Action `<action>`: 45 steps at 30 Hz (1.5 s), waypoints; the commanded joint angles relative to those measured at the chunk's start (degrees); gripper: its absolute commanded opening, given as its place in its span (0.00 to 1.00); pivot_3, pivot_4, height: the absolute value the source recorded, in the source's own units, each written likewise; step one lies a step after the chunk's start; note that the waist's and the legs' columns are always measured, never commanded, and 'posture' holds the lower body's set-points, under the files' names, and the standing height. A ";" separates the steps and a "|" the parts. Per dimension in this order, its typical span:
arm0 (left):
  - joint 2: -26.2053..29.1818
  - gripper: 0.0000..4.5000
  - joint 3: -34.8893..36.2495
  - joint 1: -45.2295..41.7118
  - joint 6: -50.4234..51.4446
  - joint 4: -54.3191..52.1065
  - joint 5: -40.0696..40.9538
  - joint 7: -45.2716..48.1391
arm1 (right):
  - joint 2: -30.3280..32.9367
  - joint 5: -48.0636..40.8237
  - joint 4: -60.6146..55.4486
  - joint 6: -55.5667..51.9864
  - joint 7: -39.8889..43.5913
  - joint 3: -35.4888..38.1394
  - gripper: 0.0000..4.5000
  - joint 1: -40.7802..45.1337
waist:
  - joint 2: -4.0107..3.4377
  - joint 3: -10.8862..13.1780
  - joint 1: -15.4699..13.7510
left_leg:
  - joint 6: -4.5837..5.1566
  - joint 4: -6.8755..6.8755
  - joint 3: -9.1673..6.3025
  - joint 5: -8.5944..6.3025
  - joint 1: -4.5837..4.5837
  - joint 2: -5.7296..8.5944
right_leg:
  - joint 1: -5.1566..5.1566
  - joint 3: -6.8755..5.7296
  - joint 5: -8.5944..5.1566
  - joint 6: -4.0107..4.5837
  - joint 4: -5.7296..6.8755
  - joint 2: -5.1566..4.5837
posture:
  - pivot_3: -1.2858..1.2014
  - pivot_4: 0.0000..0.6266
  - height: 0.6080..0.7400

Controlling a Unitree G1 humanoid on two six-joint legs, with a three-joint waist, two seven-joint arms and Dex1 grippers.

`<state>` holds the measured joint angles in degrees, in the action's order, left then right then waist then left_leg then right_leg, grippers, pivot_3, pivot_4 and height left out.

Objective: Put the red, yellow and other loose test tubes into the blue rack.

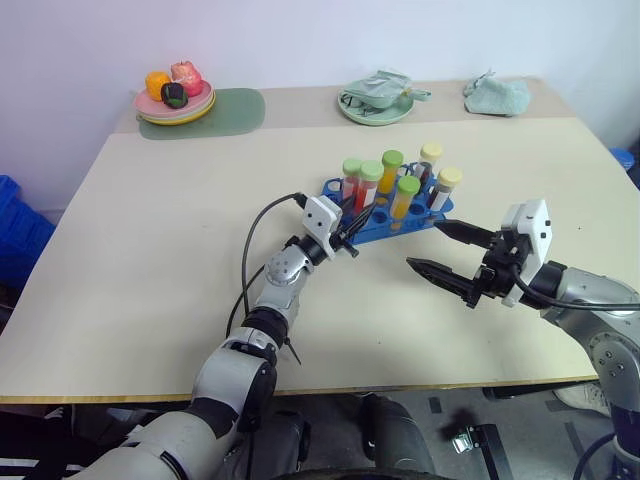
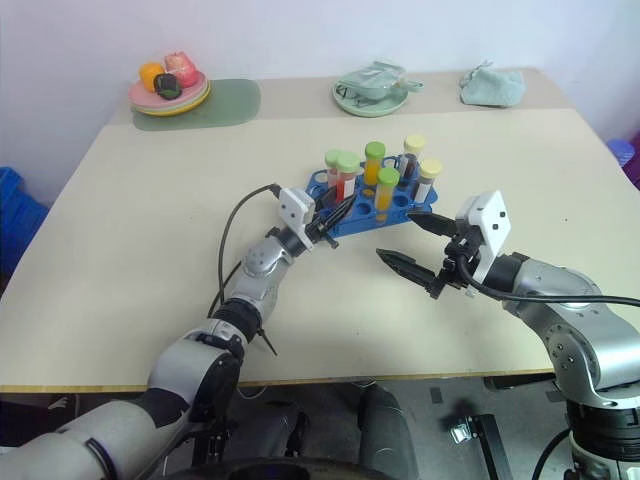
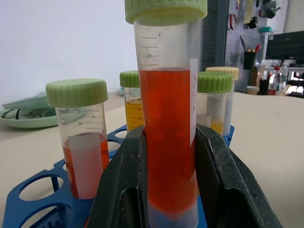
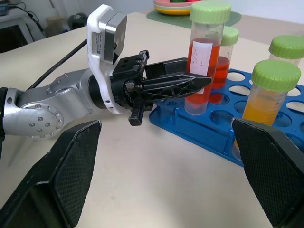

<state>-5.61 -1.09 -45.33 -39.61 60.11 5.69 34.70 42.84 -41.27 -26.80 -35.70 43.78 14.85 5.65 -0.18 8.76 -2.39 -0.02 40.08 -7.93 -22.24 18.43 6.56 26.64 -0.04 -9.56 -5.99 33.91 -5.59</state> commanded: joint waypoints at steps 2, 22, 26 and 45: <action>1.22 0.17 -1.51 0.93 -2.26 -0.98 -2.91 -1.01 | 0.60 -0.26 -1.40 1.05 0.15 2.05 1.00 0.14 | 0.00 0.00 0.02 | 0.00 0.00 0.00 0.00 0.00 0.00 | 0.00 0.00 0.00 0.00 0.00 0.00 | 0.52 0.24 1.00; 0.85 0.99 1.12 1.45 -0.22 -3.70 0.92 1.02 | 0.63 0.43 -0.54 1.26 -0.19 1.09 1.00 2.12 | 0.00 -0.01 0.06 | 0.00 0.00 0.00 0.00 -0.02 -0.01 | -0.02 0.00 0.00 0.00 0.00 0.00 | 0.52 0.24 1.00; 2.65 0.99 0.10 4.05 2.56 -9.99 1.61 3.41 | 0.10 1.02 0.15 1.43 -0.08 0.19 1.00 3.55 | 0.00 -0.01 0.08 | 0.00 -0.01 0.00 0.00 -0.02 -0.01 | -0.01 0.00 0.00 0.00 0.00 0.00 | 0.52 0.24 1.00; 38.09 0.99 11.70 34.76 53.87 -72.13 33.21 22.77 | -2.03 5.11 7.25 9.02 7.21 -4.94 1.00 7.48 | -0.05 -0.01 0.66 | 0.00 -0.10 -0.02 -0.01 0.00 -0.07 | 0.13 0.02 -0.02 0.03 0.08 0.06 | 0.52 0.24 1.00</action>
<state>29.65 7.24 -12.14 11.34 -8.97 33.93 52.24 39.98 -36.23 -19.47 -28.50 49.66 8.26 13.27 -0.23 8.76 -1.73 -0.02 39.97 -7.95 -22.25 18.43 6.47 26.78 -0.02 -9.58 -5.96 34.00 -5.52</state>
